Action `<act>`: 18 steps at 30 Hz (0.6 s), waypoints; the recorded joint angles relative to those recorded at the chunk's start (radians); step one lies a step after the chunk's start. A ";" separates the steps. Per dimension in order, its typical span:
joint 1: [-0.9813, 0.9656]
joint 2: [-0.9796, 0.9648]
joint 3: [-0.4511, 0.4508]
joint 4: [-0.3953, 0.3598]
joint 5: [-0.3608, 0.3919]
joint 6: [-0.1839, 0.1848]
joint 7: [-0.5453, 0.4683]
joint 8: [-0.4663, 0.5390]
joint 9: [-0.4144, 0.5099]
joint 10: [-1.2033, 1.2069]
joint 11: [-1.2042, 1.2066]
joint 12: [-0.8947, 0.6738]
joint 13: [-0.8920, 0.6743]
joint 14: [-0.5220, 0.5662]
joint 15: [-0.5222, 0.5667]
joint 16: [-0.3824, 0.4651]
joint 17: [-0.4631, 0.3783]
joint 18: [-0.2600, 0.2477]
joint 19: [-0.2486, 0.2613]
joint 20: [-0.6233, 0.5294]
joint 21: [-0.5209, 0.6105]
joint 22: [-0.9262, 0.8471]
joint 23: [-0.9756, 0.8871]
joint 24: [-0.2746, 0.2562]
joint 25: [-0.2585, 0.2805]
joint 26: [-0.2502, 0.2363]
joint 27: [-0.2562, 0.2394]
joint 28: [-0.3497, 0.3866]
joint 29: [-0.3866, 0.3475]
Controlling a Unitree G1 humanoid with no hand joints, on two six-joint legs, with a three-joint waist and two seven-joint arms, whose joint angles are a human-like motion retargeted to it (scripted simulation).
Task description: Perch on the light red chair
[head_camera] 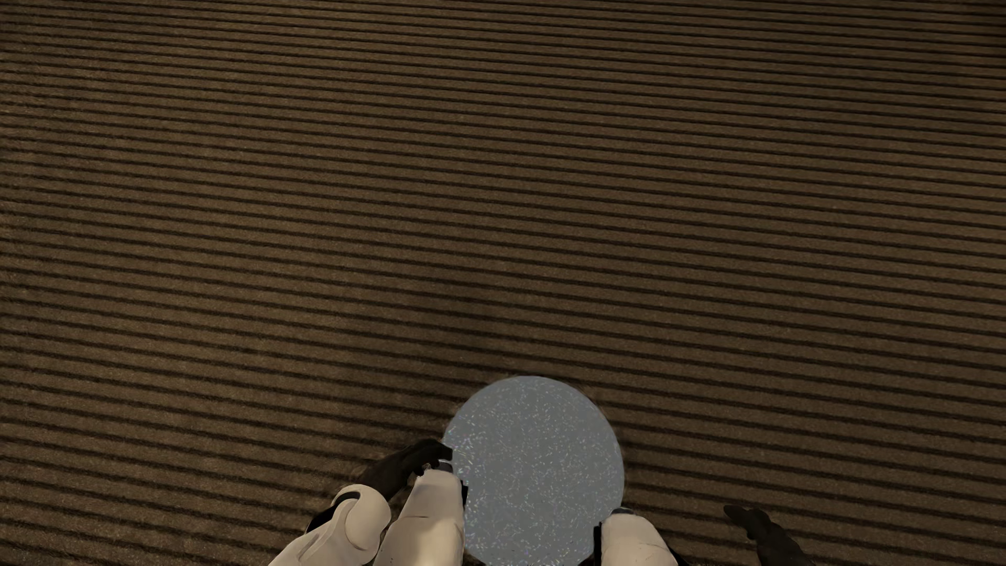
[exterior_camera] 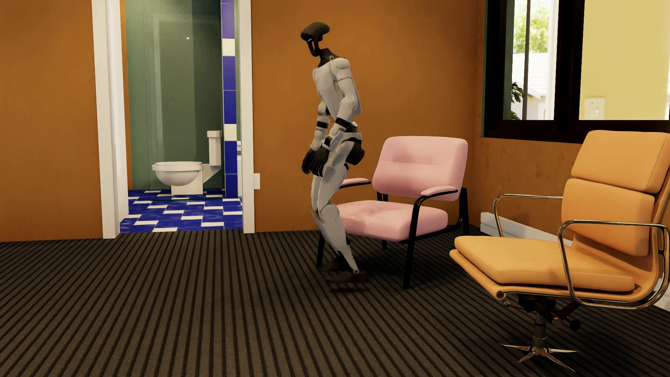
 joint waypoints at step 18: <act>-0.693 -0.748 -0.022 0.168 -0.148 0.037 -0.046 0.133 0.425 0.963 1.270 -0.131 -0.205 -0.217 -0.354 0.124 -0.155 -0.253 0.089 0.160 -0.032 0.103 -0.157 -0.122 0.007 0.052 0.023 0.085 -0.057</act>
